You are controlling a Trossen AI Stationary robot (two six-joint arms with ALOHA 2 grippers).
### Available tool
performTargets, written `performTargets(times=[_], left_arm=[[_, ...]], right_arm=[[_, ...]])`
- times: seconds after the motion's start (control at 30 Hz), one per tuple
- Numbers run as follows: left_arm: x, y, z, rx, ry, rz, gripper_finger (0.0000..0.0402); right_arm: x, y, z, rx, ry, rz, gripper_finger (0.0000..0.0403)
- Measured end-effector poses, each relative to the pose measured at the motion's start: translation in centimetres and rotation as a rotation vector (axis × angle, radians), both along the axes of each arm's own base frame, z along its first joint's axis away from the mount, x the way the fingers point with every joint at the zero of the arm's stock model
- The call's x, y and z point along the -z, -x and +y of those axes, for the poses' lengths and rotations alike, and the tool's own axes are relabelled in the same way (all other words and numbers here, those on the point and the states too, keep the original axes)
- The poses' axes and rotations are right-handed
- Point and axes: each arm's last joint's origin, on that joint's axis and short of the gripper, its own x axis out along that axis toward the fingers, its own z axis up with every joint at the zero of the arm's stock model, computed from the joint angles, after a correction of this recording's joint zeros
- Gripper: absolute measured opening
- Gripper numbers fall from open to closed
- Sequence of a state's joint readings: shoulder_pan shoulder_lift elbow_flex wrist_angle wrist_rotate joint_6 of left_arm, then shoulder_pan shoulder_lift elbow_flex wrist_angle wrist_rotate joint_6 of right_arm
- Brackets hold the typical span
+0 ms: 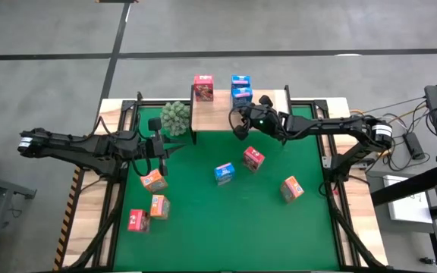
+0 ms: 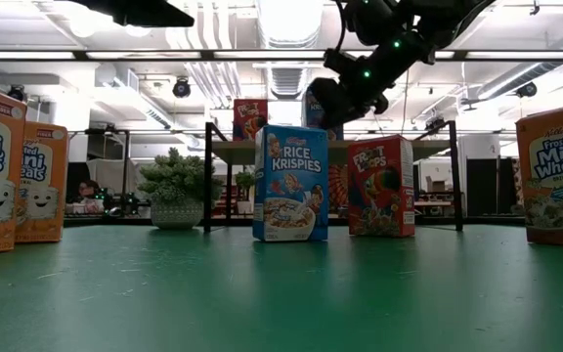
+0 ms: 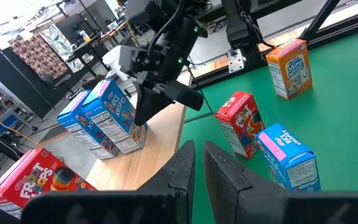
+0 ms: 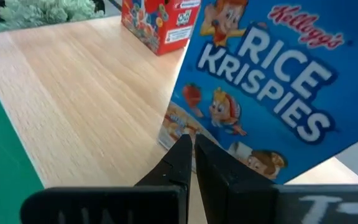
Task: Stack cereal on shelf
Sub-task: Put the bottom blue cereal box on the shelf aligned with the other blue cereal box
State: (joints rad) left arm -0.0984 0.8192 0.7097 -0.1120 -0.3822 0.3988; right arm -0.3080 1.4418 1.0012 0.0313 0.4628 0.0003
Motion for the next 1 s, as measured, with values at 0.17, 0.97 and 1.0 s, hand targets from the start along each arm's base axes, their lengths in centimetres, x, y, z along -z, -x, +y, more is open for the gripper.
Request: performTargets(times=[0.17,0.97,1.0], left_arm=[[0.0,0.0,0.0,0.0,0.0,0.0,0.0015],[1.1,-1.5,-0.2,-0.042,0.256,-0.016,0.0015],[1.4,-1.9,-0.3,-0.037,0.276,-0.003,0.0015]], right_arm=[[0.0,-0.1,0.1,-0.032,-0.017,-0.012,0.0012],[-0.6,3.6,13.0,-0.516,0.192,-0.026,0.0012],[-0.4,3.8,13.0,-0.518,0.2,-0.028,0.0012]])
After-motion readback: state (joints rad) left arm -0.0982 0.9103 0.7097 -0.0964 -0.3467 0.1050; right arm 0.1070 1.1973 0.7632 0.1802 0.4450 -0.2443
